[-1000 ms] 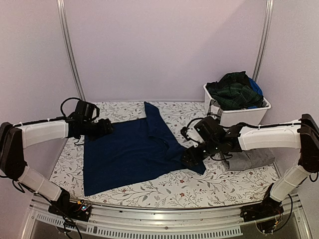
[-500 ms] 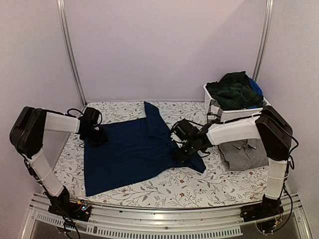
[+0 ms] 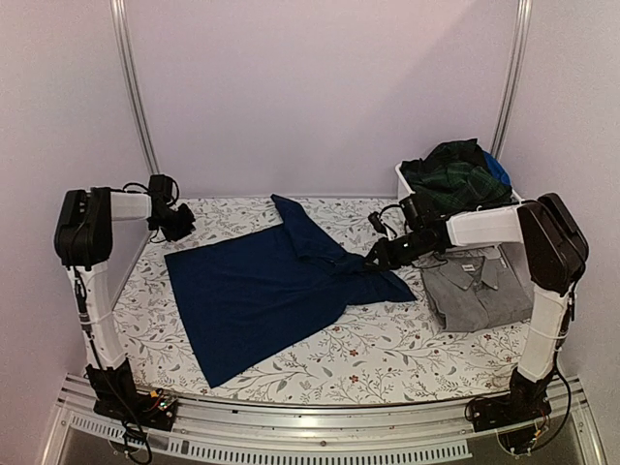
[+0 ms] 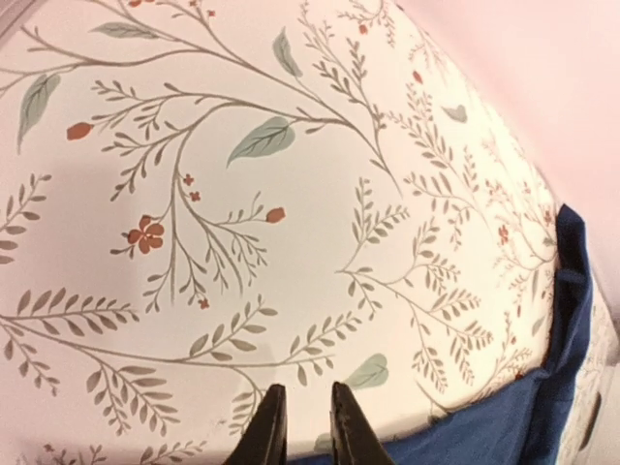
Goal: Fold and stack the mixed laundry pile
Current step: Adjust the flattened T-shirt at the center of the board.
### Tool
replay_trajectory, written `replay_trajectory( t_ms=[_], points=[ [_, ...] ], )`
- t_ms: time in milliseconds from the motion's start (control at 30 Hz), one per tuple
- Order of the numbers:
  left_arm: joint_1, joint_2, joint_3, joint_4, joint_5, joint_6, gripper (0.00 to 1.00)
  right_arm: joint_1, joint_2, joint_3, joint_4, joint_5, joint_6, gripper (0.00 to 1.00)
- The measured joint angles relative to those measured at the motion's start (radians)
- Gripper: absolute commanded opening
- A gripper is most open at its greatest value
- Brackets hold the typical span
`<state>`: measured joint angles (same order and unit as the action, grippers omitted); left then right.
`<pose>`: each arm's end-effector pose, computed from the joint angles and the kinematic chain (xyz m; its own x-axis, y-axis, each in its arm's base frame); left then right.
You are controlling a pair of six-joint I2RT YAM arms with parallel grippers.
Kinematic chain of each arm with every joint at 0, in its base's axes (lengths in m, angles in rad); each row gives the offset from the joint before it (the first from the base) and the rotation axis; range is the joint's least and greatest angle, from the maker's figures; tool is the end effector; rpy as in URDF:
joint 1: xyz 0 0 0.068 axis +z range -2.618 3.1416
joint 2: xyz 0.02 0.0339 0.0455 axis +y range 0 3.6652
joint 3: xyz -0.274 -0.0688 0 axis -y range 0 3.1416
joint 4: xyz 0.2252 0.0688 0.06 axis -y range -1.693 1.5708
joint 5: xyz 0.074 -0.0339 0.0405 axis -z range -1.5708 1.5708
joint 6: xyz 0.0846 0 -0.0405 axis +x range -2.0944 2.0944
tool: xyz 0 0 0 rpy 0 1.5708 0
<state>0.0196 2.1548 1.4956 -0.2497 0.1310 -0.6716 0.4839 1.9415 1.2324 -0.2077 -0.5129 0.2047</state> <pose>0.4830 -0.0016 0.1270 -0.6553 -0.6299 -0.4170 -0.4431 0.7676 -0.4631 0.3517 0.2317 0.1506 -0.8240 -0.2330 -0.5165 -0.5128 0.6943 0.5050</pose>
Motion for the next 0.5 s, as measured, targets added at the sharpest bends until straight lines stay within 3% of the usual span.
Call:
replay_trajectory(
  t_ms=[67,167,333,500],
  points=[
    [0.004,-0.029,-0.004,-0.005,0.016,0.025,0.52,0.011,-0.012,0.002,0.017,-0.074,0.016,0.04],
    [-0.025,-0.136,-0.073,-0.015,-0.001,0.062,0.66,0.026,-0.027,0.005,0.030,-0.140,0.033,0.00],
    [-0.130,-0.363,-0.299,-0.010,-0.056,0.051,0.69,0.032,-0.066,-0.024,0.048,-0.171,0.046,0.00],
    [-0.194,-0.399,-0.438,-0.072,-0.169,-0.017,0.74,0.031,-0.163,-0.066,0.064,-0.183,0.063,0.00]
  ],
)
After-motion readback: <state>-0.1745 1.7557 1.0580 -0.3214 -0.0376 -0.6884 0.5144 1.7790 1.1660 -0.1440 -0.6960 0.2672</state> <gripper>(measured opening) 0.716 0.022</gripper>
